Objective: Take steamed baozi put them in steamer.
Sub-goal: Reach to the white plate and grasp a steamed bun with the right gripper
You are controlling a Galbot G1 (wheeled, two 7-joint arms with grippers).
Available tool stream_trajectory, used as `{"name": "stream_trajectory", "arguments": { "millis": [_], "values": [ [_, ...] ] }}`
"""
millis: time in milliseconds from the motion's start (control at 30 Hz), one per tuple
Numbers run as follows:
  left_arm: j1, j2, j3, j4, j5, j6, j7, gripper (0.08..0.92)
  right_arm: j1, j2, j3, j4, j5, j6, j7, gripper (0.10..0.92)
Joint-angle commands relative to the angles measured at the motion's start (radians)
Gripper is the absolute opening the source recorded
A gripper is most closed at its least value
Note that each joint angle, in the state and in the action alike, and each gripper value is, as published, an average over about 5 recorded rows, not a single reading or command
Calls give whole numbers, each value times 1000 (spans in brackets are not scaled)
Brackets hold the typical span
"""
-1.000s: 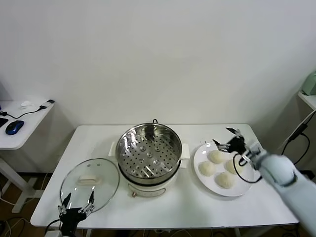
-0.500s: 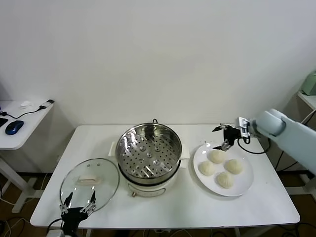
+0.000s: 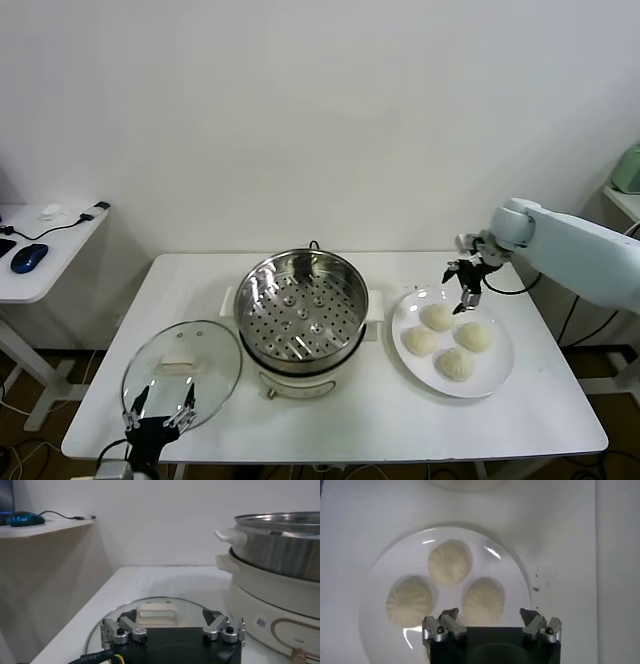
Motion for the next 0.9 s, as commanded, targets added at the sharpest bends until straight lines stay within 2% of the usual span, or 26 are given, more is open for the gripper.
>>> {"name": "stream_trajectory", "arguments": {
  "millis": [33,733,900],
  "values": [
    [0,-1,0,3,0,-1,0,823,-20,79,-53,-99,-1,-16,-6,823],
    [12,-11,0,12,28,-2,-11,823,-155,144,64,-204,-54,-44,27,822],
    [12,-12,0,15,30,-2,-13,823,-169,142,84,-206,-58,-47,35,794]
  ]
}}
